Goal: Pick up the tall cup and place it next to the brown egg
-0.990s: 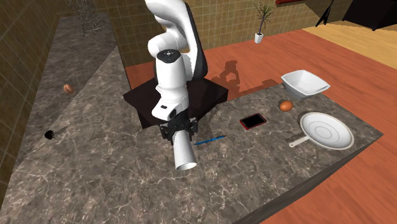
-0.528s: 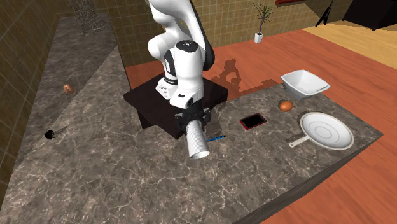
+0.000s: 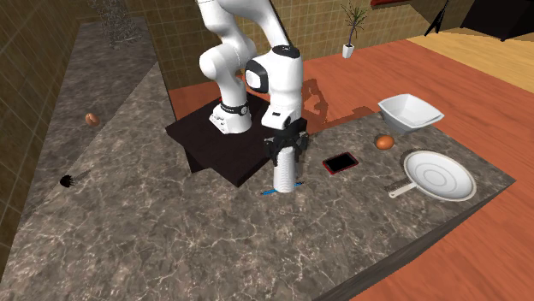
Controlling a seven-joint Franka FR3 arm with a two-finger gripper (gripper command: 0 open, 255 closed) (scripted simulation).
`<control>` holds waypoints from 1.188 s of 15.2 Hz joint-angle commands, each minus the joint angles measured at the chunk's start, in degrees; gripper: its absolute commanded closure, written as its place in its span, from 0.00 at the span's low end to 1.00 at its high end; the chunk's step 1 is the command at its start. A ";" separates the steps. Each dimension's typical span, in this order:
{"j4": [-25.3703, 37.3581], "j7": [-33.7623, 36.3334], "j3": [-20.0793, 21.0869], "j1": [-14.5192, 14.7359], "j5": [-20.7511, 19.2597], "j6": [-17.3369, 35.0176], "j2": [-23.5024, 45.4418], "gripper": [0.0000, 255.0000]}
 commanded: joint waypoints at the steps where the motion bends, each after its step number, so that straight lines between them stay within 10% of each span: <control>1: -0.48 4.46 2.94 1.18 -0.32 -0.83 -0.88 1.00; 18: 7.23 33.27 22.49 12.77 1.74 -5.29 6.00 1.00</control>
